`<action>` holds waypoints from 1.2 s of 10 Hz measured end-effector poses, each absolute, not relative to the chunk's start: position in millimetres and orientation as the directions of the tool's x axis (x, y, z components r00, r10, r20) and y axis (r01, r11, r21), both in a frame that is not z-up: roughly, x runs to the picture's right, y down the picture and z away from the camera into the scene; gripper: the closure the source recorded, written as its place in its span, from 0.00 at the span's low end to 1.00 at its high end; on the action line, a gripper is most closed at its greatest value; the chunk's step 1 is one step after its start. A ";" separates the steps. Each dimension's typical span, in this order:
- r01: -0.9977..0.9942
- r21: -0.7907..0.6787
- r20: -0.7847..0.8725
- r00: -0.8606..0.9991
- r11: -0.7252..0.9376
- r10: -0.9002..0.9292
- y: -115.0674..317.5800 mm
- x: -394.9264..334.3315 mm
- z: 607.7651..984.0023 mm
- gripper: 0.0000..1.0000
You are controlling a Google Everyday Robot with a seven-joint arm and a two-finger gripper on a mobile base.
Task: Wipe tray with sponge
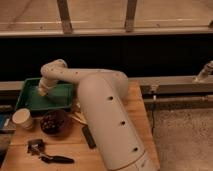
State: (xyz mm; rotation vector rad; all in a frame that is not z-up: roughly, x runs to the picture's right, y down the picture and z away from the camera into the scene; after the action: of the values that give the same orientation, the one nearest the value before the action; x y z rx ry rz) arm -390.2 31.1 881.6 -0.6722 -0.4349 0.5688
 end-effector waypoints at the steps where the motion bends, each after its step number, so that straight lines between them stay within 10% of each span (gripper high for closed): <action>1: -0.350 -0.686 0.183 0.765 0.638 0.617 36.8 -386.6 878.4 1.00; 12: -0.528 -0.576 0.035 0.747 0.624 0.664 14.2 -311.7 924.8 1.00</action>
State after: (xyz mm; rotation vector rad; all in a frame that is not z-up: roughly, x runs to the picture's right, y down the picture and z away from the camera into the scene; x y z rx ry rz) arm -311.7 14.2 924.8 -0.5738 -0.2550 0.6930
